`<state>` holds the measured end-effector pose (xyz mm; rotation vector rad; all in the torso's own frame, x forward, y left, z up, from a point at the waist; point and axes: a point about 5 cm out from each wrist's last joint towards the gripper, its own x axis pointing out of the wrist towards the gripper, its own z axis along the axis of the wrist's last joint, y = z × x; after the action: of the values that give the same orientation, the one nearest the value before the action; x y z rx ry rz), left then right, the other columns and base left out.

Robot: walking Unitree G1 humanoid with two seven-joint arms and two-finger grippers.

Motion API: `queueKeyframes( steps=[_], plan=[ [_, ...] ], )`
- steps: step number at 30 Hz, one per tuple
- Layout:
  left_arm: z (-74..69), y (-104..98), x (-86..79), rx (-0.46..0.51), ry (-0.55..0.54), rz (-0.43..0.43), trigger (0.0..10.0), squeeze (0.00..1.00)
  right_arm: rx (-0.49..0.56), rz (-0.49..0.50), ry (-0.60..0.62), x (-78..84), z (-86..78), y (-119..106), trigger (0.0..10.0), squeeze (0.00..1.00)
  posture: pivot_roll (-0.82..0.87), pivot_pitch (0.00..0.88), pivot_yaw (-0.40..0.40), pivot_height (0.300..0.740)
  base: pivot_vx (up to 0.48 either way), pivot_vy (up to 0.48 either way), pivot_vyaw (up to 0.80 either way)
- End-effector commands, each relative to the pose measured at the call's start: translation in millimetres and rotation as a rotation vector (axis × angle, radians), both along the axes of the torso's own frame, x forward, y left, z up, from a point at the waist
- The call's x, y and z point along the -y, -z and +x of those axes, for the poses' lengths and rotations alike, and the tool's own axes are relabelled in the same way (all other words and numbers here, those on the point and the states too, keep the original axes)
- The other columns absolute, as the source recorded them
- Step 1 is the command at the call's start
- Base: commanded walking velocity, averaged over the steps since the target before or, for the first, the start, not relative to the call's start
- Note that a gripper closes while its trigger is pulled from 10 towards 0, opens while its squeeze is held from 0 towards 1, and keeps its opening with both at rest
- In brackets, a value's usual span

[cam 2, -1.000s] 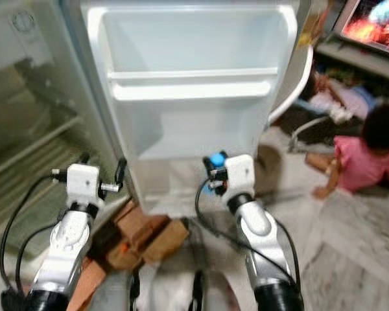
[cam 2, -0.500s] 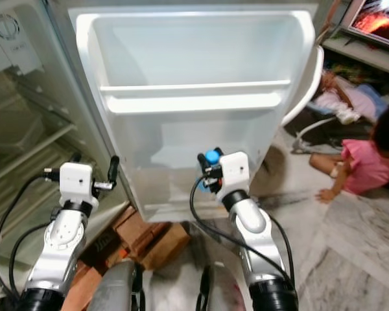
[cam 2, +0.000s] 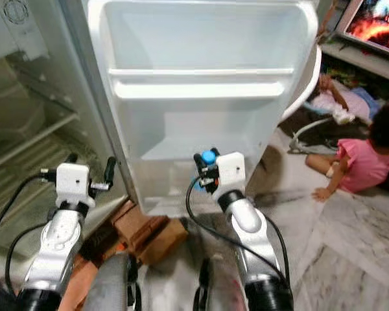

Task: Restocking fridge

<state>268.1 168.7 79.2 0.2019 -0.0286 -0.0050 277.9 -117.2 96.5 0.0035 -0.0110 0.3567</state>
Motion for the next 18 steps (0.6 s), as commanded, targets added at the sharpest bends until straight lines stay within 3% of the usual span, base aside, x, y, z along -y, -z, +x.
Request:
queueKeyframes(
  steps=[1, 6, 18],
  plan=[
    [1.4, -1.9, -1.0, 0.002, -0.001, 0.007, 10.0, 0.0, 0.019, 0.006, 0.003, 0.8, 2.0, -3.1, 10.0, 0.0, 0.02, 0.062, -0.047, 0.588, 0.0, 0.0, 0.0],
    [1.7, -1.8, -1.3, 0.004, -0.003, 0.006, 10.0, 0.0, 0.023, 0.006, 0.004, 0.3, 2.6, -3.2, 10.0, 0.0, 0.03, 0.057, -0.048, 0.553, 0.0, 0.0, 0.0],
    [3.4, -4.4, -2.5, 0.021, -0.004, 0.016, 10.0, 0.0, 0.031, -0.01, -0.006, -1.3, 4.2, -3.1, 10.0, 0.0, 0.02, 0.061, -0.048, 0.553, 0.0, 0.0, 0.0]
  ],
)
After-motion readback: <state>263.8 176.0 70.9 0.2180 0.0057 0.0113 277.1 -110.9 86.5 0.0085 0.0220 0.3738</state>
